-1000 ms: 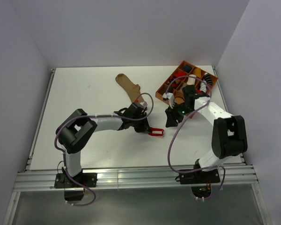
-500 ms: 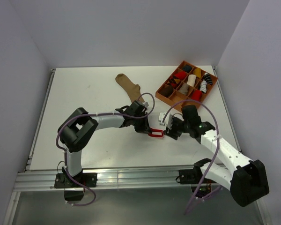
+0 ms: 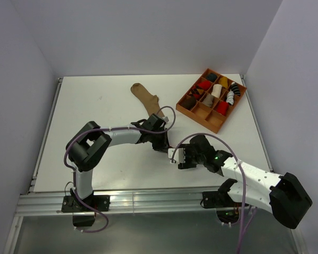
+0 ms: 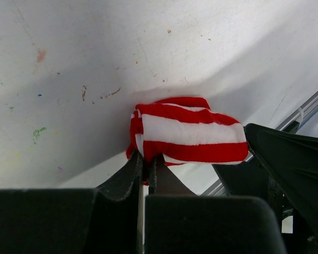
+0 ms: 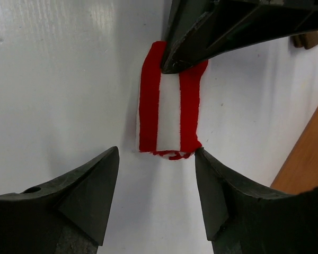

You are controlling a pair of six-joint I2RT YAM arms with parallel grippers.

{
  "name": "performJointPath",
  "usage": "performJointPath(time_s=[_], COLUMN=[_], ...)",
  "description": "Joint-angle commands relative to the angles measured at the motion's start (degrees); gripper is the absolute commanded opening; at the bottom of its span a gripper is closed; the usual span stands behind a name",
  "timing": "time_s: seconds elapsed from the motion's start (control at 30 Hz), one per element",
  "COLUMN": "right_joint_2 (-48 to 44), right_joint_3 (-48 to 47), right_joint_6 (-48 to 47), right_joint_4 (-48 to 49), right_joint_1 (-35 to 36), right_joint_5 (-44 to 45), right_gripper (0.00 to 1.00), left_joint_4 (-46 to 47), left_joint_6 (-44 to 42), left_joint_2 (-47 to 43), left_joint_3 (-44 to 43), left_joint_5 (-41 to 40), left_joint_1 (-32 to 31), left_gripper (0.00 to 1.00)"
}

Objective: Roll the socks
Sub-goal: Pick up the sock at the center of the board.

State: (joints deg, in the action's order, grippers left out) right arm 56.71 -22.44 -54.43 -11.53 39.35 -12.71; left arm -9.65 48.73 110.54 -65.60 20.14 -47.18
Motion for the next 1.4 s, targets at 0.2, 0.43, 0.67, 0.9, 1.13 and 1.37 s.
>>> performJointPath(time_s=[0.2,0.43,0.67,0.9,1.13,1.37], right_joint_2=[1.56,5.86,11.4,15.35,19.13,22.74], right_joint_3=[0.2,-0.5,-2.34,-2.52,-3.75,-10.07], right_joint_6=[-1.2,-1.29,-1.11,-0.32,0.29,0.65], right_joint_4=[5.29,5.11,6.69,8.8,7.05,-0.33], right_joint_1=[6.08,7.49,7.49,7.32,6.97,5.74], right_joint_5=[6.64,7.79,9.89,11.21,10.6,7.35], right_gripper=[0.67,0.68,0.62,0.44,0.45,0.45], left_joint_4=[-9.95,-10.04,-10.56,-10.3,-11.27,-11.97], left_joint_6=[-3.73,-4.35,-5.05,-5.66,-7.24,-8.21], left_joint_2=[4.07,4.33,4.16,3.89,4.07,4.33], left_joint_3=[0.92,0.74,0.39,0.74,-0.05,-1.54], left_joint_5=[-1.6,-1.07,-0.81,0.6,2.27,3.68], left_joint_1=[-0.28,-0.28,-0.28,-0.28,-0.28,-0.02], left_gripper=[0.0,0.0,0.0,0.0,0.0,0.0])
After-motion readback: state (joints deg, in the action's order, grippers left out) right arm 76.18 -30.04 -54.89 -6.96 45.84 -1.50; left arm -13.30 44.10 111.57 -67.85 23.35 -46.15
